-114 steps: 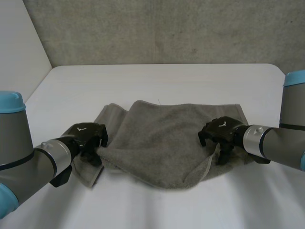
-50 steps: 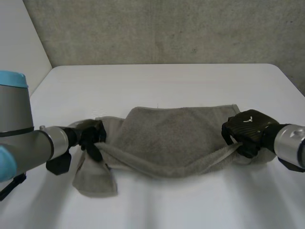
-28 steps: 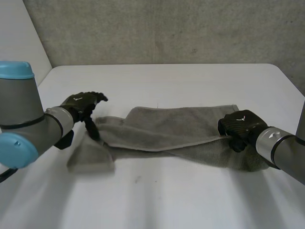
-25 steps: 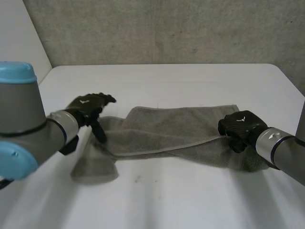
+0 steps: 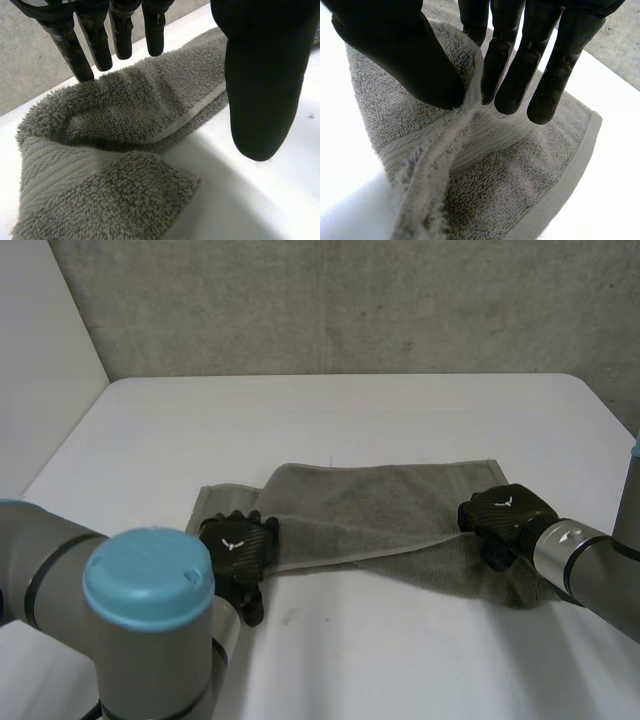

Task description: Fold the towel.

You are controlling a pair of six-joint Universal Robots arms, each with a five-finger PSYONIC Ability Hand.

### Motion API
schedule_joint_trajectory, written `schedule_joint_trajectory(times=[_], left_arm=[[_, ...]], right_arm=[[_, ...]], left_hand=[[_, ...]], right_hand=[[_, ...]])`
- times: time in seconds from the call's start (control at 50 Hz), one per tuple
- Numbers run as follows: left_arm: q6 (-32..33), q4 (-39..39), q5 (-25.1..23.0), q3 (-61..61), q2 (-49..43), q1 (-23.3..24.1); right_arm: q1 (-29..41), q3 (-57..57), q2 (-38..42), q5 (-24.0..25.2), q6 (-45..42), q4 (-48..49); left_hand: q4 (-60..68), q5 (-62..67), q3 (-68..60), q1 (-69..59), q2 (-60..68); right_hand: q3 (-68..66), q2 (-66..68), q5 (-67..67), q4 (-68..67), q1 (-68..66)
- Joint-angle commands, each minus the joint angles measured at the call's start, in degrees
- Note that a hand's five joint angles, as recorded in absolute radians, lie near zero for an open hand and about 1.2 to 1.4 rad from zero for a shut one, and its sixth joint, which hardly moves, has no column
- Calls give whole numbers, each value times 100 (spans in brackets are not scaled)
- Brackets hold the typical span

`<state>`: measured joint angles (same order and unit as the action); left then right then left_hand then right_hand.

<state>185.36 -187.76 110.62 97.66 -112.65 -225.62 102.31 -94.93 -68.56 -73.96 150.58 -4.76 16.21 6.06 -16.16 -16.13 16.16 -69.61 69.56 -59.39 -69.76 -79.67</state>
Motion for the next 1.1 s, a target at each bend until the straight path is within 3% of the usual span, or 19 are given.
schedule_joint_trajectory(times=[0.02, 0.1, 0.14, 0.34, 0.42, 0.52, 0.92, 1.1], left_arm=[[-17, 56, -23, 368, 358, 132], [-17, 65, -31, 561, 393, 149], [-17, 64, -31, 579, 367, 158], [-26, -6, -14, 447, -249, 150], [-26, -120, 13, 342, -398, 123], [-9, -339, 30, 193, -416, 53], [237, -252, -5, -792, -1145, -1528], [572, -287, -14, -757, -1154, -1872]], right_arm=[[0, -25, 18, -57, -20, 97], [0, -25, 53, -57, -28, 115], [0, -25, 71, -57, -28, 115], [9, -52, 159, -110, -125, 106], [9, -52, 159, -127, -125, 106], [9, -52, 168, -127, -134, 106], [9, -52, 247, -136, -151, 142], [18, -60, 326, -127, -318, 115]], left_hand=[[1335, 1350, -1340, -1343, 1340], [2828, 2843, -2833, -2836, 2833], [2932, 2947, -2937, -2940, 2937], [2731, 2746, -2736, -2739, 2736], [1743, 1758, -1748, -1751, 1748], [1420, 1435, -1425, -1428, 1425], [1285, 1299, -1290, -1293, 1290], [1301, 1316, -1306, -1309, 1306]], right_hand=[[-1039, 1044, -1061, -1024, -33], [-1039, 1044, -1061, -1024, -33], [-1039, 1044, -1061, -1024, -33], [-1039, 1044, -1061, -1024, -33], [-1039, 1044, -1061, -1024, -33], [-1039, 1044, -1061, -1024, -33], [-1039, 1044, -1061, -1024, -33], [-1039, 1044, -1061, -1024, -33]])
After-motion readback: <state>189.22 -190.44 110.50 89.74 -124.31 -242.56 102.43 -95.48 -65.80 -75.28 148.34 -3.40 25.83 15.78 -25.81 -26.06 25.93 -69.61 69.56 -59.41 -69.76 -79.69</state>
